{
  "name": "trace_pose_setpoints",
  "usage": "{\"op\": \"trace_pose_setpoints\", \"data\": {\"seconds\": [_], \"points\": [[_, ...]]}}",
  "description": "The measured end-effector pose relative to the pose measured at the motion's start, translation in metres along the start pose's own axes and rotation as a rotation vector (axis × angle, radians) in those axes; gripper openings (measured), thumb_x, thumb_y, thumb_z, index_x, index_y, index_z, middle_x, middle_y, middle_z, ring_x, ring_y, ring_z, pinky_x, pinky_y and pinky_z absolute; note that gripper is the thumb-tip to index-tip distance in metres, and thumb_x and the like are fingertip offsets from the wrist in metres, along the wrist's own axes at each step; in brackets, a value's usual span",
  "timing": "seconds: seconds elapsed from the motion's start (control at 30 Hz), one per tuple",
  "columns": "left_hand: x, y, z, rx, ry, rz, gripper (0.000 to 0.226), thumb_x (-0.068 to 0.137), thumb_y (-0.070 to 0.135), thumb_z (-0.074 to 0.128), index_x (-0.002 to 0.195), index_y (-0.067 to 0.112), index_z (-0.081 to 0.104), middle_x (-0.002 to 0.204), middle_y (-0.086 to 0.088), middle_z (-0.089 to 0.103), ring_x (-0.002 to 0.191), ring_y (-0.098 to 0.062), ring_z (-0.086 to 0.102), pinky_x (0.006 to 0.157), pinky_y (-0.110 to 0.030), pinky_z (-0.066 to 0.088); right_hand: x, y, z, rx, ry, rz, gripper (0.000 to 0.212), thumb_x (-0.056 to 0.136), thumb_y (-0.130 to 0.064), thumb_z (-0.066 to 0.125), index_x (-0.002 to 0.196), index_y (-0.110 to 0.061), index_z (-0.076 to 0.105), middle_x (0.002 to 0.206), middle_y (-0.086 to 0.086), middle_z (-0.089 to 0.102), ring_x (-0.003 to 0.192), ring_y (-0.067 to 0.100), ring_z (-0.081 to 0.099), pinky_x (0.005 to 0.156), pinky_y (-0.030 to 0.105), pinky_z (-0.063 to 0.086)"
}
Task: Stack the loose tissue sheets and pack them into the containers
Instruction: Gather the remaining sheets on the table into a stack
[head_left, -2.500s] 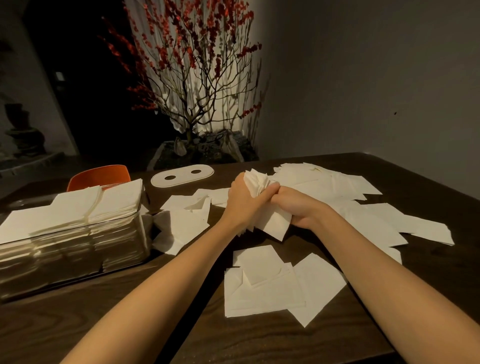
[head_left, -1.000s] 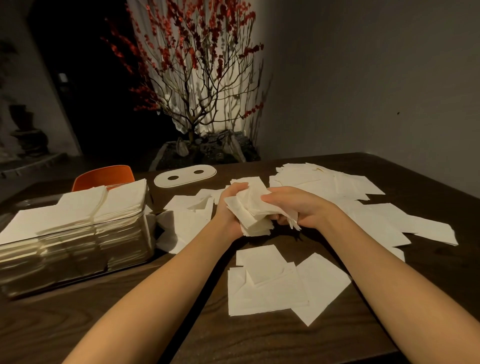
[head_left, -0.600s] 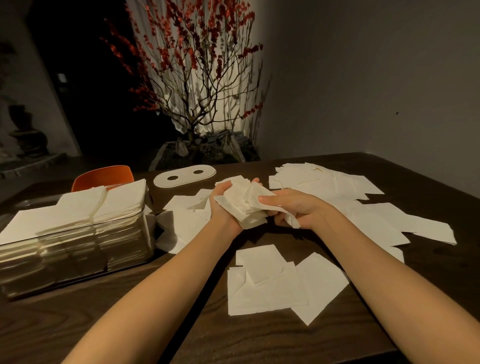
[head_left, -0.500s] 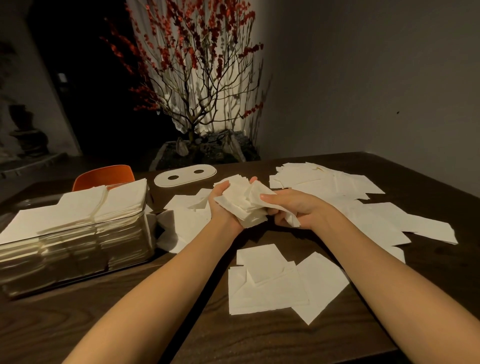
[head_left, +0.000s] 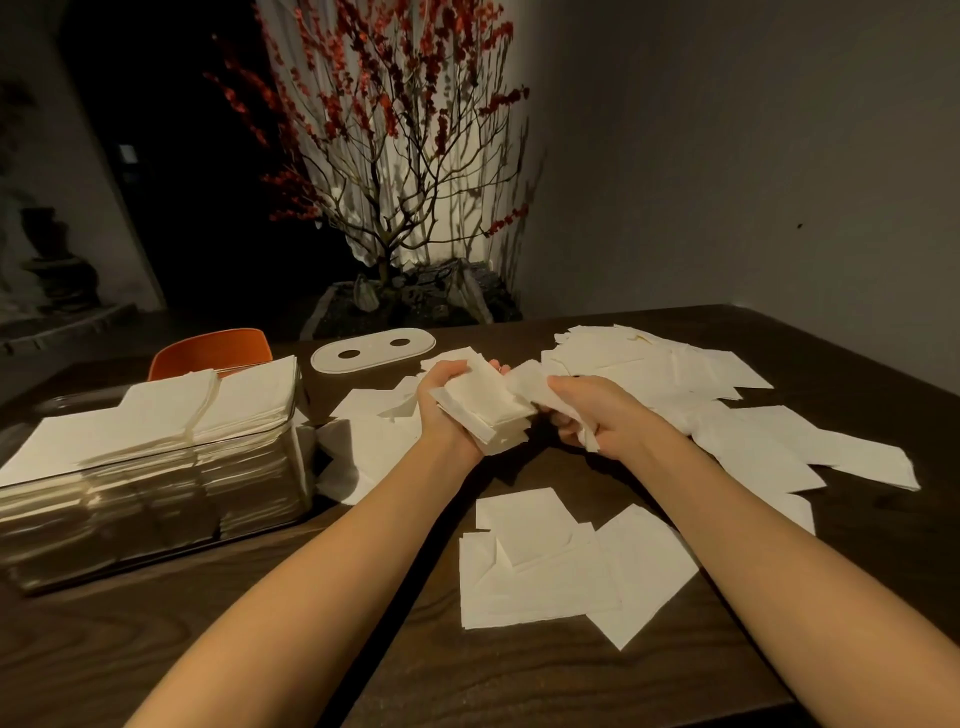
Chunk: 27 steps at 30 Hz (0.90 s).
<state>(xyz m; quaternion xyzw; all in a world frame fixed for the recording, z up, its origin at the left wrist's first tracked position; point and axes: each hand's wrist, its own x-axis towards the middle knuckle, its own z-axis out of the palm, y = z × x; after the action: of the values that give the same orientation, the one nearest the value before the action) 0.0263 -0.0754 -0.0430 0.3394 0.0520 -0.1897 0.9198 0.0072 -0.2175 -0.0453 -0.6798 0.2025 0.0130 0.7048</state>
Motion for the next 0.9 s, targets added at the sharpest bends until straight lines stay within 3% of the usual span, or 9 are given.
{"op": "trace_pose_setpoints", "data": {"seconds": [0.07, 0.17, 0.23, 0.33, 0.43, 0.6, 0.7, 0.8, 0.9], "points": [[0.003, -0.002, -0.003, 0.061, 0.007, -0.001, 0.017, 0.087, 0.028, 0.058, 0.097, 0.014, 0.053, 0.087, -0.010, 0.062, 0.078, -0.021, 0.059, 0.085, -0.041, 0.050, 0.001, -0.003, 0.001, 0.023, 0.081, -0.026, 0.033, 0.097, -0.023, 0.052, 0.126, -0.007, 0.053, 0.093, 0.013, 0.059, 0.066, 0.015, 0.054, 0.044, 0.020, 0.042], [0.004, -0.009, -0.002, 0.178, -0.035, -0.032, 0.029, 0.089, 0.045, 0.058, 0.096, 0.017, 0.055, 0.088, -0.011, 0.064, 0.084, -0.024, 0.060, 0.101, -0.047, 0.044, -0.004, -0.006, 0.003, 0.142, 0.044, -0.071, 0.042, 0.096, -0.019, 0.055, 0.137, -0.011, 0.046, 0.114, 0.015, 0.059, 0.079, 0.019, 0.058, 0.050, 0.026, 0.049], [0.002, -0.013, 0.003, 0.236, -0.072, -0.055, 0.041, 0.088, 0.058, 0.054, 0.103, 0.019, 0.056, 0.097, -0.011, 0.065, 0.093, -0.027, 0.061, 0.093, -0.047, 0.049, -0.009, -0.007, 0.009, 0.131, 0.022, -0.098, 0.047, 0.096, -0.017, 0.055, 0.141, -0.013, 0.043, 0.125, 0.013, 0.056, 0.089, 0.021, 0.058, 0.060, 0.030, 0.052], [0.001, -0.018, 0.006, 0.279, -0.098, -0.089, 0.056, 0.085, 0.064, 0.050, 0.117, 0.018, 0.051, 0.100, -0.011, 0.064, 0.093, -0.027, 0.062, 0.080, -0.042, 0.052, -0.014, -0.010, 0.019, -0.033, 0.077, -0.112, 0.044, 0.097, -0.024, 0.054, 0.139, -0.015, 0.045, 0.113, 0.007, 0.055, 0.091, 0.020, 0.054, 0.058, 0.026, 0.047], [0.001, -0.019, 0.008, 0.302, -0.077, -0.067, 0.047, 0.088, 0.056, 0.054, 0.118, 0.020, 0.046, 0.100, -0.010, 0.063, 0.092, -0.026, 0.061, 0.081, -0.042, 0.050, -0.015, -0.012, 0.024, -0.133, 0.091, -0.131, 0.041, 0.098, -0.027, 0.054, 0.137, -0.017, 0.047, 0.103, 0.002, 0.052, 0.091, 0.019, 0.053, 0.060, 0.024, 0.046], [0.000, -0.021, 0.007, 0.340, -0.009, 0.000, 0.010, 0.091, 0.025, 0.058, 0.094, 0.019, 0.050, 0.090, -0.011, 0.056, 0.082, -0.021, 0.055, 0.074, -0.038, 0.048, -0.017, -0.011, 0.022, -0.244, 0.025, -0.200, 0.041, 0.097, -0.027, 0.054, 0.136, -0.017, 0.048, 0.101, -0.002, 0.053, 0.092, 0.014, 0.052, 0.071, 0.023, 0.047], [0.001, -0.016, 0.006, 0.276, 0.043, 0.003, 0.007, 0.091, 0.022, 0.053, 0.091, 0.016, 0.048, 0.087, -0.011, 0.054, 0.078, -0.022, 0.053, 0.070, -0.036, 0.048, -0.017, -0.009, 0.020, -0.323, 0.025, -0.310, 0.032, 0.097, -0.026, 0.054, 0.129, -0.019, 0.055, 0.119, -0.002, 0.056, 0.100, 0.011, 0.051, 0.072, 0.020, 0.046], [0.008, -0.010, 0.000, 0.147, 0.069, -0.011, 0.015, 0.090, 0.028, 0.052, 0.096, 0.015, 0.050, 0.095, -0.014, 0.058, 0.085, -0.028, 0.056, 0.079, -0.043, 0.048, -0.019, -0.007, 0.021, -0.430, 0.098, -0.544, 0.022, 0.096, -0.028, 0.055, 0.116, -0.021, 0.058, 0.116, -0.003, 0.054, 0.097, 0.009, 0.051, 0.067, 0.015, 0.042], [0.011, -0.006, -0.004, 0.038, 0.061, -0.025, 0.029, 0.089, 0.034, 0.053, 0.109, 0.014, 0.052, 0.101, -0.016, 0.060, 0.091, -0.031, 0.057, 0.077, -0.045, 0.049, -0.024, -0.007, 0.024, -0.605, -0.047, -0.737, 0.027, 0.090, -0.035, 0.063, 0.114, -0.030, 0.053, 0.122, -0.003, 0.047, 0.105, 0.008, 0.047, 0.081, 0.018, 0.043]]}}
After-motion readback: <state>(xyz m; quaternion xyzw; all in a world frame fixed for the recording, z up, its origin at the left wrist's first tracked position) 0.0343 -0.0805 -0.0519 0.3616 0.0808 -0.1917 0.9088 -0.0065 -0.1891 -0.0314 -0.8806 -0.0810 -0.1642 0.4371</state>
